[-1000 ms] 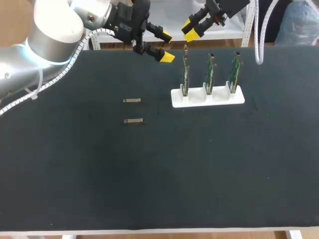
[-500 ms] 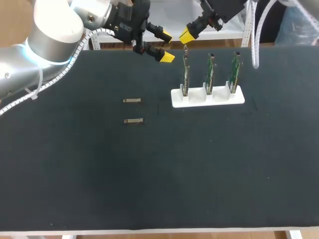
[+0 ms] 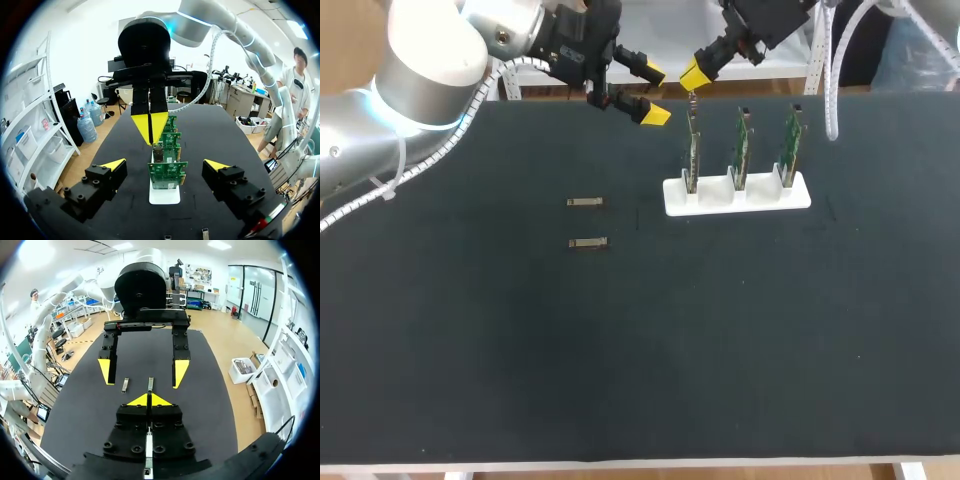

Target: Pick up the optical module with the left hand, and insert it into the network port with the right hand.

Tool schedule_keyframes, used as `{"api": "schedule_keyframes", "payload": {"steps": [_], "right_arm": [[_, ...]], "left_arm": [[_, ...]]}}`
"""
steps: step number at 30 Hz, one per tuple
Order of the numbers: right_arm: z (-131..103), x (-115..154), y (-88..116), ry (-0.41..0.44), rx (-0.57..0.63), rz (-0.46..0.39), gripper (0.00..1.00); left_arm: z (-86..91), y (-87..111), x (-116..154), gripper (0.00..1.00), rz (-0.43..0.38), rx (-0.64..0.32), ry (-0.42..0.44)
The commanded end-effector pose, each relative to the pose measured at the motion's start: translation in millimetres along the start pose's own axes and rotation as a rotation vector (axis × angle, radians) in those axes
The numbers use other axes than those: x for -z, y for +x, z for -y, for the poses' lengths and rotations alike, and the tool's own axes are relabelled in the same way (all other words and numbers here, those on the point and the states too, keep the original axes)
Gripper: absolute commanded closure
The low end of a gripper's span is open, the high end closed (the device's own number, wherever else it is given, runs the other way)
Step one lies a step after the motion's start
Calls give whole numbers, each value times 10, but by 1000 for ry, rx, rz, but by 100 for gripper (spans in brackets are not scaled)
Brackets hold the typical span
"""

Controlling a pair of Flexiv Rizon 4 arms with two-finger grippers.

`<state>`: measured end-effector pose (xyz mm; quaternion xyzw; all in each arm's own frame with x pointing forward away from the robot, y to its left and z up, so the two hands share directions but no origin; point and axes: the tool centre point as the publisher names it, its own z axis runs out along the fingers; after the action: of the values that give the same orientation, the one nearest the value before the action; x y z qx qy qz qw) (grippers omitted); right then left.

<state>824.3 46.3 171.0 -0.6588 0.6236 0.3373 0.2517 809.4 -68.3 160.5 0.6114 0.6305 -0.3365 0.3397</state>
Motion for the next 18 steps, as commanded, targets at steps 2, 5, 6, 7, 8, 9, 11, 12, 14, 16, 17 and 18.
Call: {"api": "schedule_keyframes", "payload": {"steps": [2,5,6,7,8,9,11,12,14,16,17,18], "right_arm": [[81,3,16,-419,-6,-1,100],[77,1,30,-419,-10,-2,100],[76,1,36,-419,-11,-2,100],[73,0,43,-419,-14,-2,100],[70,-2,51,-419,-16,-2,100],[68,-6,61,-420,-19,-3,100],[65,-13,76,-420,-22,-5,100],[63,-15,81,-421,-25,-5,100],[58,-20,96,-421,-28,-6,100],[57,-25,114,-421,-33,-6,100],[55,-25,121,-421,-36,-6,100],[52,-26,128,-421,-37,-5,100]], "left_arm": [[-23,-5,-5,0,-3,0,4],[-23,-5,-5,0,-3,0,4],[-23,-5,-5,0,-3,0,4],[-23,-5,-5,0,-3,0,4],[-23,-5,-5,0,-3,0,4],[-23,-5,-5,0,-3,0,4],[-23,-5,-5,0,-3,0,4],[-23,-5,-5,0,-3,0,4],[-23,-5,-5,0,-3,0,4],[-23,-5,-5,0,-3,0,4],[-23,-5,-5,0,-3,0,4],[-23,-5,-5,0,-3,0,4]]}}
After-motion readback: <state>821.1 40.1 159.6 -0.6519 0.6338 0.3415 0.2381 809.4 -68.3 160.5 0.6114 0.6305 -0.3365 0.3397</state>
